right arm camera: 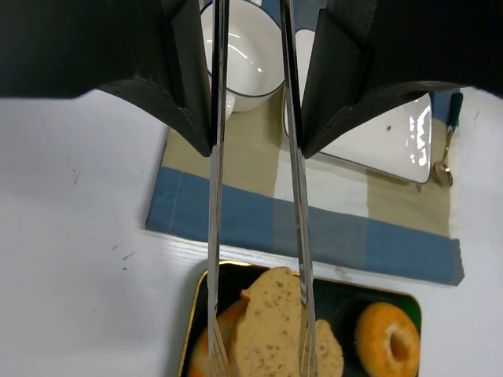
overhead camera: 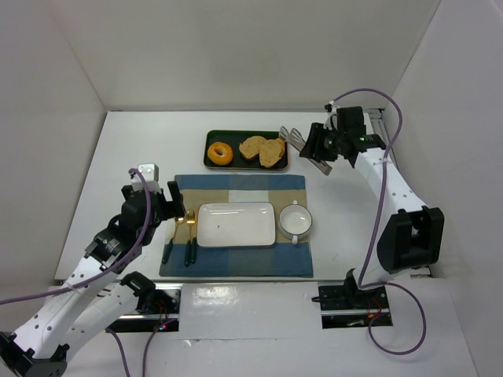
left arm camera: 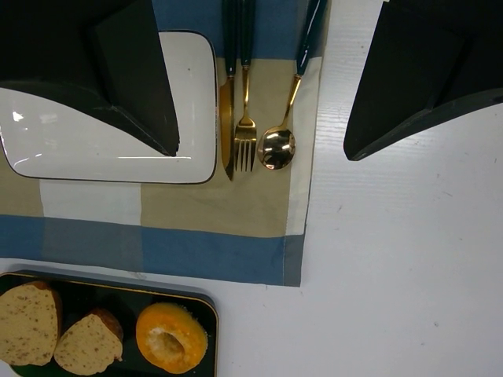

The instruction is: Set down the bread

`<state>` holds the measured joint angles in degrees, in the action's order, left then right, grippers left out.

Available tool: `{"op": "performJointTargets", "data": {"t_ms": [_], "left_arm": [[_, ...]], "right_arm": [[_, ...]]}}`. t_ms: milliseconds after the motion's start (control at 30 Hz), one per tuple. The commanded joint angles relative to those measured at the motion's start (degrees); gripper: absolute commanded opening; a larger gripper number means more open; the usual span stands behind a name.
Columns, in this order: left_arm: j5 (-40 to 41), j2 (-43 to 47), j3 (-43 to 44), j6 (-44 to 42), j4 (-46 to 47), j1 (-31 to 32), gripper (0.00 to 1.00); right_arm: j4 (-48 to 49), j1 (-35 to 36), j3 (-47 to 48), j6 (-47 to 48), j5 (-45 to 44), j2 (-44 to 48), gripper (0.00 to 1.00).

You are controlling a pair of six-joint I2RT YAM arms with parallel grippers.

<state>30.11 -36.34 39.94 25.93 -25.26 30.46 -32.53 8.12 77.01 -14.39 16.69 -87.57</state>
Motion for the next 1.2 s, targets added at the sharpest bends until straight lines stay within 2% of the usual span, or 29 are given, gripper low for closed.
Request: {"op": "performJointTargets", "data": {"t_ms": [0, 433, 1133, 1167], "left_arm": [[-0.31, 0.65, -0.48, 1.48, 1.7, -0.31, 1.0], [-0.84, 1.18, -0.48, 0.96, 1.17, -0.31, 1.0], [0.74, 1.18, -0.48, -0.62, 0.65, -0.31, 1.0], [0.74, 1.18, -0.48, -0.62, 0.65, -0.31, 1.0]], "right_arm": [[3.97, 0.49, -1.69, 1.3, 5.37, 2.4, 0.53], [11.17, 0.49, -4.5, 1.3, 4.85, -0.41, 0.53], [16.63, 0.49, -6.17, 1.82, 4.32, -9.37, 0.53], [17.15, 1.02, -6.87, 1.82, 4.84, -9.37, 0.51]]}}
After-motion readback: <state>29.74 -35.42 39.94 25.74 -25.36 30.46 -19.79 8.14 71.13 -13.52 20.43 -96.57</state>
